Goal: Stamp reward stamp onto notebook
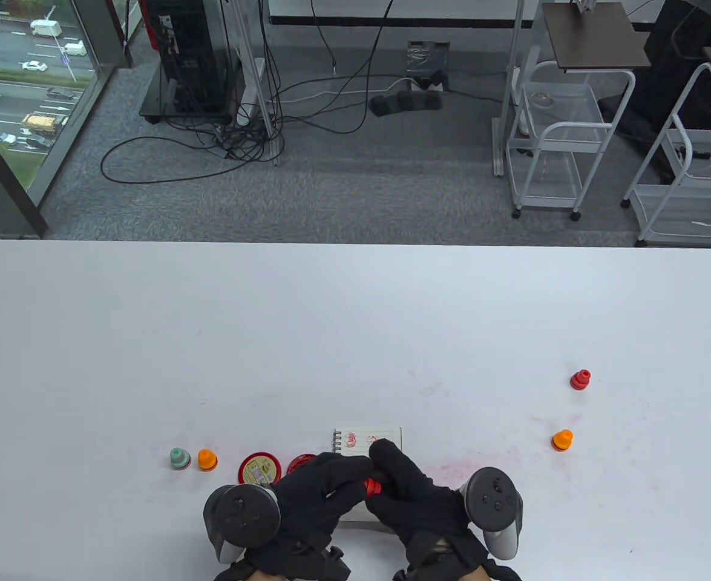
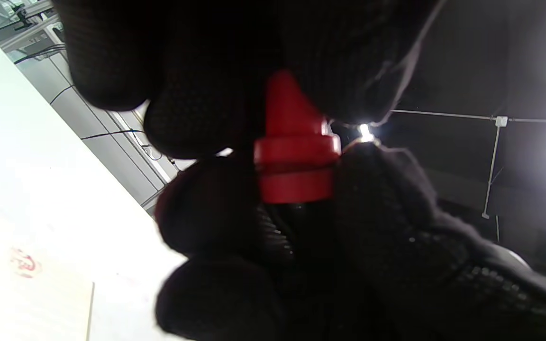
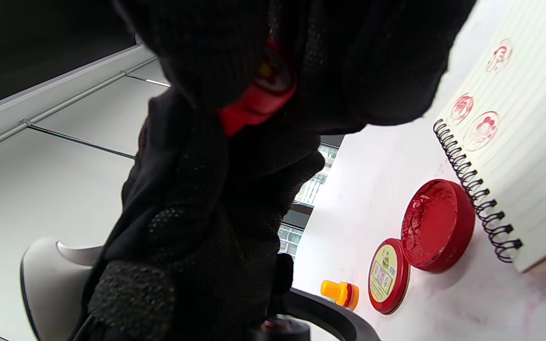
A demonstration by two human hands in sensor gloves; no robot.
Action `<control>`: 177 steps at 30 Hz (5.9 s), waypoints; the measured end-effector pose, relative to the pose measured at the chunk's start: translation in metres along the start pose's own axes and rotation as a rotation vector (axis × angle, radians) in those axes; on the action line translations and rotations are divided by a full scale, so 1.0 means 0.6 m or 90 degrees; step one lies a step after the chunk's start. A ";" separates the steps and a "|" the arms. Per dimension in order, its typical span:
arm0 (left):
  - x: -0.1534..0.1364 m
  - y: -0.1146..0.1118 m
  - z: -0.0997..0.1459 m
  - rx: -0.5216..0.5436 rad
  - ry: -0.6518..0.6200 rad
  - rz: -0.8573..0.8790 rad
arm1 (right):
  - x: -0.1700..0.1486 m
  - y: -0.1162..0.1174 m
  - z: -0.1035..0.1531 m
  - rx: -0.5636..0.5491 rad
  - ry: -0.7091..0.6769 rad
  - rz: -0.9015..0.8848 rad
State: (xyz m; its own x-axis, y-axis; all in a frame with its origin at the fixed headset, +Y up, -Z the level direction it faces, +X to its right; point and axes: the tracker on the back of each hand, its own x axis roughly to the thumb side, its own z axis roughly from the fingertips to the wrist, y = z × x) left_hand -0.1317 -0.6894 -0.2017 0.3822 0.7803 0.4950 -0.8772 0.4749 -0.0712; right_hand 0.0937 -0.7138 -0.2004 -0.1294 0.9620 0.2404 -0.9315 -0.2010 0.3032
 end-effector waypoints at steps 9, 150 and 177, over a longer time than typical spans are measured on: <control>-0.003 0.001 -0.001 -0.014 0.004 0.006 | 0.000 0.000 0.001 -0.001 0.006 0.006; 0.032 -0.031 0.002 -0.110 -0.037 -0.279 | 0.034 0.020 -0.006 0.037 -0.047 0.530; 0.024 -0.034 0.000 -0.119 -0.018 -0.220 | 0.029 0.013 0.002 0.058 -0.025 0.477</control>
State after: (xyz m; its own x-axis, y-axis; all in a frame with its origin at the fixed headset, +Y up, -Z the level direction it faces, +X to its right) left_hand -0.1084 -0.6876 -0.1930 0.6352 0.5518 0.5404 -0.6292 0.7755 -0.0523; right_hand 0.0850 -0.6989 -0.1926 -0.7031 0.5550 0.4446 -0.5669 -0.8149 0.1207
